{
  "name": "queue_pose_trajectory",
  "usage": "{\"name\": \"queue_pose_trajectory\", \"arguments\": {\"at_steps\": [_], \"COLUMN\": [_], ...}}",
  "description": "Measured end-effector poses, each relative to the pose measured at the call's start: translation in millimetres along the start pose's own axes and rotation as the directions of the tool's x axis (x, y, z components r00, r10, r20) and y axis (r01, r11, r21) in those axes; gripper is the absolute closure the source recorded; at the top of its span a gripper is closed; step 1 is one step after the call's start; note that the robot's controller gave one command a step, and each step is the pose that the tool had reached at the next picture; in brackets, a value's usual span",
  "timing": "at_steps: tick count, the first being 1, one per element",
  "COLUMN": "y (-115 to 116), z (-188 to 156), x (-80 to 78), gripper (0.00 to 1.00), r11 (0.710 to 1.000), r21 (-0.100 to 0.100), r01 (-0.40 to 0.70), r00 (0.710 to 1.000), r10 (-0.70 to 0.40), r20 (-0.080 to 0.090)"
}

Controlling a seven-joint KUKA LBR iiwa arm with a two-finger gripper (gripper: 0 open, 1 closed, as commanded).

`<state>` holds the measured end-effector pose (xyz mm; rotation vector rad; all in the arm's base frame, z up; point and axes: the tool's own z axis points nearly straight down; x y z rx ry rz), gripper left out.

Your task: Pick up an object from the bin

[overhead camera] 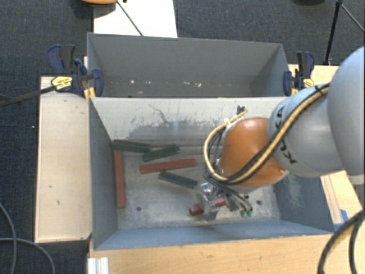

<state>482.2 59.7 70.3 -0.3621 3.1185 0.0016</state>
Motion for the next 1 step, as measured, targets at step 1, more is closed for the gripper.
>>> {"name": "queue_pose_trajectory", "arguments": {"at_steps": [1], "y": [5.1], "z": [-175.1], "x": [-15.8], "gripper": [1.00], "r11": [0.998], "r21": [0.002], "r01": [0.062], "r00": [0.998], "r10": [-0.062], "r20": [0.005]}}
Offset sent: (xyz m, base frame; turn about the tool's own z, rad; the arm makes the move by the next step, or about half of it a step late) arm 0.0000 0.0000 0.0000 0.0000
